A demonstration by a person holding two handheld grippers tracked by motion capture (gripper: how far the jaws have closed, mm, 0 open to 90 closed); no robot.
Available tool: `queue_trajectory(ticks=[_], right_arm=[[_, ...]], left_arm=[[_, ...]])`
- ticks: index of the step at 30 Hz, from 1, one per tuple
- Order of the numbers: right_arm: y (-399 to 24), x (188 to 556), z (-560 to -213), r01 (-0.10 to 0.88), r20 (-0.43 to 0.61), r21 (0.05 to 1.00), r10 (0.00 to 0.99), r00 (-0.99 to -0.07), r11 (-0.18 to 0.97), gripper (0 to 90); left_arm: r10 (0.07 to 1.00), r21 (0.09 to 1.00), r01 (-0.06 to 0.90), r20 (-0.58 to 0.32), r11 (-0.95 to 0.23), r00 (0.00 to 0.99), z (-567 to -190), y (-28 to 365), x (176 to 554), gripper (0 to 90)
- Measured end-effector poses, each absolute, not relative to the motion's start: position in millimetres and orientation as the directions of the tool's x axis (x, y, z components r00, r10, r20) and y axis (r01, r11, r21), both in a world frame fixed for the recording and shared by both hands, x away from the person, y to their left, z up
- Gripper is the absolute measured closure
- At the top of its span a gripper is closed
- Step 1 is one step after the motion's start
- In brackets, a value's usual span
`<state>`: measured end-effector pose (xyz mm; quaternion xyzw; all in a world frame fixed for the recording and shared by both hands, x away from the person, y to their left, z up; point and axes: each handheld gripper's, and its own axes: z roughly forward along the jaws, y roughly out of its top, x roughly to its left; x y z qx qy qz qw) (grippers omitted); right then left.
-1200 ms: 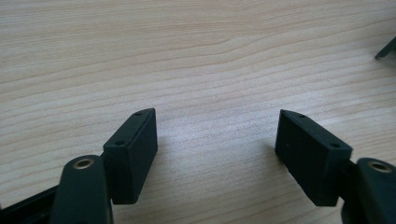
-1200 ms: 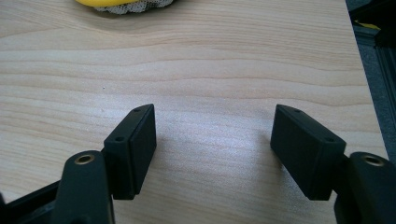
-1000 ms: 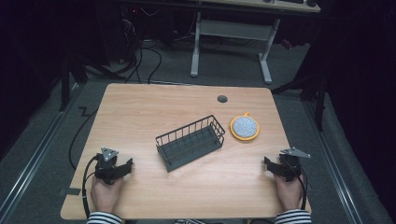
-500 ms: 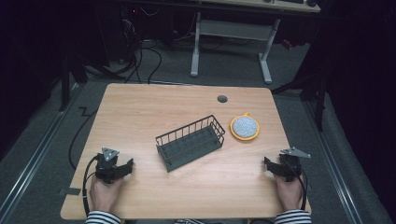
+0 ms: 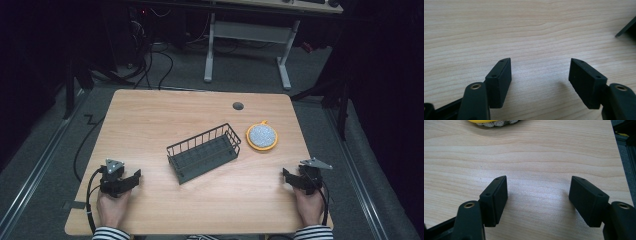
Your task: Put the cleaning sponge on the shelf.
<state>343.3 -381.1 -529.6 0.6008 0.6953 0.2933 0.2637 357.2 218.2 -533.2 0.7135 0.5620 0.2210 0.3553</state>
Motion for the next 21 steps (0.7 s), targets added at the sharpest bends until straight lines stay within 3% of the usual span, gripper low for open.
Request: queue_trajectory(ticks=[6, 21], right_arm=[[-381.1, 343.3, -529.6, 0.681, -0.016, 0.724, 0.990, -0.140, 0.108, 31.4], [-380.7, 343.0, -529.6, 0.682, -0.013, 0.724, 0.990, -0.142, 0.108, 31.4]], left_arm=[[0.957, 0.762, 0.634, -0.069, -0.133, 0.283, -527.3, 215.2, 353.8, 34.7], [0.932, 0.773, 0.624, -0.136, -0.113, 0.336, -503.3, 203.1, 347.4, 35.5]])
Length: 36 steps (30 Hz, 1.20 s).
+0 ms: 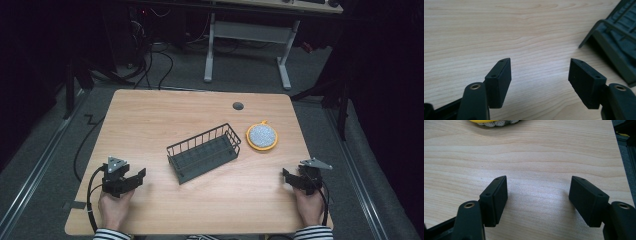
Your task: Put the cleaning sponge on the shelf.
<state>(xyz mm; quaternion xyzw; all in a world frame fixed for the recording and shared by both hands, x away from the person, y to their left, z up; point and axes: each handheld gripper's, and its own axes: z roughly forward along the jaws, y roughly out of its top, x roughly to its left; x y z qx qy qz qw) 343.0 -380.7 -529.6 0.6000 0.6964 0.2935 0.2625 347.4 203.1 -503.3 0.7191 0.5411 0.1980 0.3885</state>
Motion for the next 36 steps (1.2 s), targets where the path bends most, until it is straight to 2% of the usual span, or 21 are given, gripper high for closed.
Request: queue_trajectory(ticks=[20, 36], right_arm=[[-379.9, 342.8, -529.6, 0.681, -0.015, 0.724, 0.989, -0.147, 0.112, 31.5], [-379.5, 342.7, -529.6, 0.680, -0.016, 0.724, 0.989, -0.148, 0.114, 31.6]], left_arm=[[0.881, 0.776, 0.610, -0.166, -0.161, 0.443, -455.8, 175.1, 348.6, 34.2], [0.842, 0.776, 0.598, -0.176, -0.199, 0.510, -428.5, 153.1, 367.8, 38.3]])
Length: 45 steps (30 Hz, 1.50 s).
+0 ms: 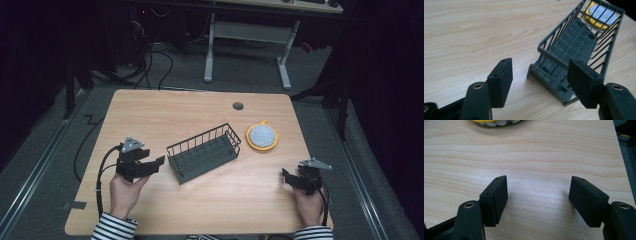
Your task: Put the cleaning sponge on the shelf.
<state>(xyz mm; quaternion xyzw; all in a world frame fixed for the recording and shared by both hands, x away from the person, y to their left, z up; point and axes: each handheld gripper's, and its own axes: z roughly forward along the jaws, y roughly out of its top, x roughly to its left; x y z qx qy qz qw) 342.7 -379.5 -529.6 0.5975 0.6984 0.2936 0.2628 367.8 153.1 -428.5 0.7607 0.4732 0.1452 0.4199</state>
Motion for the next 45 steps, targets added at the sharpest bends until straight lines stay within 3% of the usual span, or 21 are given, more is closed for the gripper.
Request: queue_trajectory(ticks=[17, 34, 39, 45], right_arm=[[-379.8, 342.8, -529.7, 0.678, -0.020, 0.725, 0.988, -0.154, 0.120, 31.5], [-379.5, 342.6, -529.7, 0.679, -0.018, 0.724, 0.988, -0.153, 0.118, 31.4], [-379.5, 342.6, -529.6, 0.680, -0.017, 0.724, 0.988, -0.153, 0.118, 31.4], [-379.5, 342.5, -529.6, 0.680, -0.015, 0.724, 0.988, -0.155, 0.118, 31.1]], left_arm=[[0.843, 0.719, 0.645, -0.157, -0.259, 0.514, -428.2, 123.8, 399.7, 42.5], [0.857, 0.656, 0.689, -0.123, -0.308, 0.501, -440.2, 108.0, 416.9, 55.8], [0.851, 0.649, 0.690, -0.124, -0.319, 0.510, -442.0, 103.9, 417.2, 65.0], [0.857, 0.647, 0.690, -0.108, -0.324, 0.504, -441.6, 101.2, 416.6, 66.4]])
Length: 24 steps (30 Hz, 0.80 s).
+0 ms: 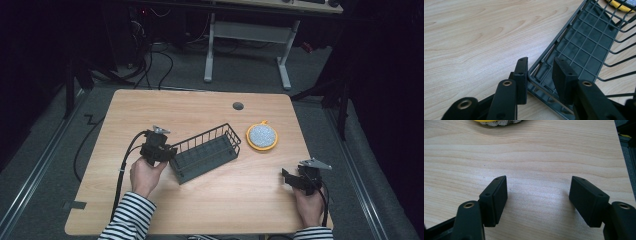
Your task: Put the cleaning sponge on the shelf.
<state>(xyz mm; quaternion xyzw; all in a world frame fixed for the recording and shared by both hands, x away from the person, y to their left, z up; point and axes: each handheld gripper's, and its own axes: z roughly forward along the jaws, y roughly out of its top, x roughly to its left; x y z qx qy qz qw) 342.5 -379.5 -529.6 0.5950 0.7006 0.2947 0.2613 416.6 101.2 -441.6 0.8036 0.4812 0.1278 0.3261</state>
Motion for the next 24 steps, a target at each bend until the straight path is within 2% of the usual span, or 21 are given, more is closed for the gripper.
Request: queue_trajectory(ticks=[13, 24], right_arm=[[-379.5, 342.5, -529.7, 0.679, -0.017, 0.724, 0.987, -0.157, 0.121, 31.0], [-379.4, 342.5, -529.7, 0.679, -0.016, 0.724, 0.987, -0.159, 0.121, 30.9]], left_arm=[[0.844, 0.644, 0.678, -0.090, -0.355, 0.528, -440.6, 95.1, 406.8, 66.7], [0.832, 0.661, 0.668, -0.117, -0.342, 0.542, -442.9, 94.1, 394.7, 66.7]])
